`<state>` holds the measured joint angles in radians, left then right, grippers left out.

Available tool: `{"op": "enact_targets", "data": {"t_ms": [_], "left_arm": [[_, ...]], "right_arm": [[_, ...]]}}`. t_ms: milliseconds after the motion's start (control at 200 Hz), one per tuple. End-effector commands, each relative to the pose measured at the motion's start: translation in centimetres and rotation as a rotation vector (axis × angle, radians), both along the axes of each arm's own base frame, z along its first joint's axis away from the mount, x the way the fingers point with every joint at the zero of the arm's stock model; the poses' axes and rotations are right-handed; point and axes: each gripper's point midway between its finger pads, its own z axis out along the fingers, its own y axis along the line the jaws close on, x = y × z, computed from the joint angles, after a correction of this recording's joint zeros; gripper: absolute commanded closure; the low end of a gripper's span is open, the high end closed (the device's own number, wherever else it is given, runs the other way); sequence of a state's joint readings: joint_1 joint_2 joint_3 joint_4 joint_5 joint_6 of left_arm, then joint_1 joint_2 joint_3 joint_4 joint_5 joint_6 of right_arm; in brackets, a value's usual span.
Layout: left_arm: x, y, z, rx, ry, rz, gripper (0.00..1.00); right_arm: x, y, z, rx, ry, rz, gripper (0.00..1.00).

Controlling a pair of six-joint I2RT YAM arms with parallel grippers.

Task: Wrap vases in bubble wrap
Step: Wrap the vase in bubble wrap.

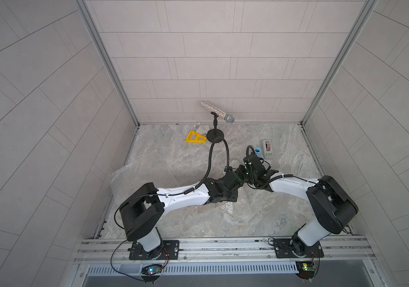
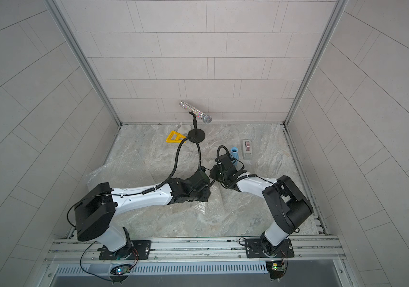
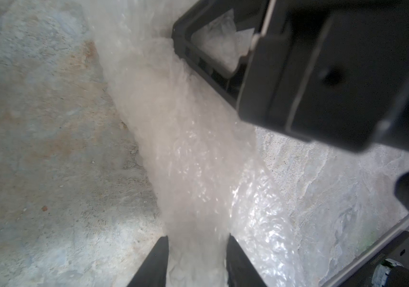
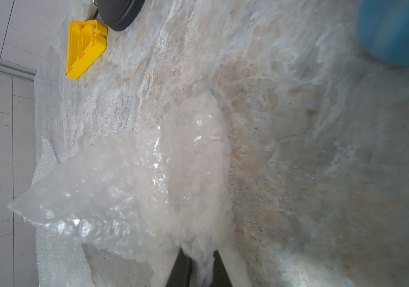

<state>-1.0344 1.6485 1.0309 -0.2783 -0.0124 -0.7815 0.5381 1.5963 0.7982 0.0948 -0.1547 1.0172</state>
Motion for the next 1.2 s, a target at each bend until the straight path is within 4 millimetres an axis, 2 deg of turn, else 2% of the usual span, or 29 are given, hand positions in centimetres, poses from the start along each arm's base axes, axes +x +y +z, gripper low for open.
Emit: {"op": "enact_targets", "data": {"t_ms": [0, 90, 280, 420, 706, 861, 1061, 1196], "left_arm": [[0.5, -1.3, 0.7, -0.018, -0.018, -0.036, 0.53], [0.6, -1.8, 0.9, -0.027, -0.021, -0.057, 0.48], [0.7, -2.1, 1.1, -0.036, -0.049, -0.1, 0.28], [0.9, -2.5, 1.0, -0.032, -0.048, -0.115, 0.25], [1.3, -3.5, 0.3, -0.052, -0.061, -0.133, 0.26], [1.3, -3.7, -0.2, -0.045, -0.055, -0.134, 0.4], [1.3, -2.7, -1.0, 0.013, -0.034, -0.123, 0.51], [1.1, -1.2, -1.3, 0.058, -0.019, -0.125, 0.52]], "right_arm": [[-0.4, -1.5, -0.4, -0.048, 0.018, -0.02, 0.88], [-0.4, -1.5, -0.3, -0.044, 0.023, -0.012, 0.88], [-0.3, -1.5, -0.4, -0.044, 0.028, -0.004, 0.89], [-0.2, -1.8, -0.5, -0.054, 0.03, -0.004, 0.89], [-0.1, -2.8, -0.7, -0.083, 0.032, -0.009, 0.9], [-0.3, -3.6, -1.0, -0.091, 0.037, -0.026, 0.91], [-0.9, -4.8, -1.2, -0.092, 0.043, -0.072, 0.94], [-1.4, -6.0, -1.0, -0.084, 0.036, -0.133, 0.96]]}}
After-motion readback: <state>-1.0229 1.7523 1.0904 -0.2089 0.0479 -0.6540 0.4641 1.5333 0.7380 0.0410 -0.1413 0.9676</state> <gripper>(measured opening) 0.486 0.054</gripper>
